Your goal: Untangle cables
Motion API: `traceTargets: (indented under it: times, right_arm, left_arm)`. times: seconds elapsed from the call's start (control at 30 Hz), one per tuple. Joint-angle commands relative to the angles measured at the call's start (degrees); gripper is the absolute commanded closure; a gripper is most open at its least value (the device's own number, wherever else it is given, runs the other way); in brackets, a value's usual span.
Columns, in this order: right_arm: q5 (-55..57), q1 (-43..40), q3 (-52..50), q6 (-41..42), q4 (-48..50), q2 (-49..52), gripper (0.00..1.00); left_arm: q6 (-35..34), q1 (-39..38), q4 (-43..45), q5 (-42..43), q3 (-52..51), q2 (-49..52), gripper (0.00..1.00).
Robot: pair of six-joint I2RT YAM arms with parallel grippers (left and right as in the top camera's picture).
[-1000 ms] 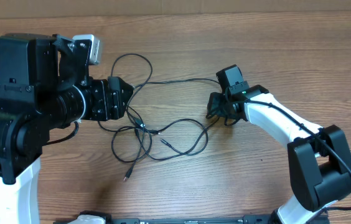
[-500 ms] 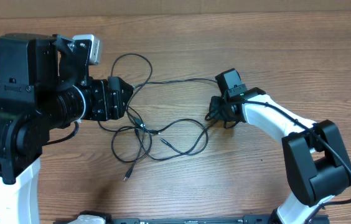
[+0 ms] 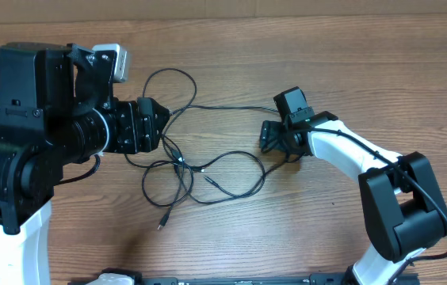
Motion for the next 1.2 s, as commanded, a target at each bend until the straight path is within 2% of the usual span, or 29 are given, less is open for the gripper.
traceTargets:
  times: [0.0, 0.27, 0.43, 0.63, 0.9, 1.0, 1.03, 1.07, 1.1, 1.17]
  right_arm:
    - [8.2, -0.6, -0.6, 0.0, -0.2, 0.4, 0.15]
    - [15.7, -4.8, -0.6, -5.6, -2.1, 0.4, 0.12]
    - [15.8, -10.5, -0.6, -10.0, -2.7, 0.4, 0.12]
    - [5.2, -16.2, -0.6, -10.9, -2.2, 0.4, 0.18]
    - [2.2, -13.6, -0.6, -16.1, -1.4, 0.4, 0.25]
    - [2.1, -12.5, -0.6, -16.3, -1.4, 0.4, 0.36]
    - [1.7, -12.5, -0.6, -16.3, -1.4, 0.4, 0.51]
    - [1.2, -12.5, -0.6, -16.3, -1.4, 0.4, 0.88]
    - [1.1, -12.5, -0.6, -16.3, -1.4, 0.4, 0.96]
    - [1.1, -12.5, -0.6, -16.3, -1.6, 0.4, 0.96]
  left_arm:
    - [1.3, -0.4, -0.2, -0.4, 1.1, 0.0, 0.25]
    - [1.8, -0.4, -0.1, -0.4, 1.1, 0.0, 0.25]
    - [1.7, -0.4, -0.1, -0.4, 1.1, 0.0, 0.25]
    - [1.7, -0.4, 0.0, -0.4, 1.1, 0.1, 0.25]
    - [1.7, -0.4, 0.9, -0.3, 1.1, 0.1, 0.25]
    - [1.7, -0.4, 0.9, -0.3, 1.1, 0.1, 0.25]
    - [1.7, -0.4, 0.9, -0.3, 1.1, 0.1, 0.25]
    - [1.7, -0.4, 0.8, -0.3, 1.1, 0.1, 0.25]
    - [1.7, -0.4, 0.7, -0.3, 1.1, 0.1, 0.25]
    - [1.7, -0.4, 0.5, -0.3, 1.1, 0.1, 0.25]
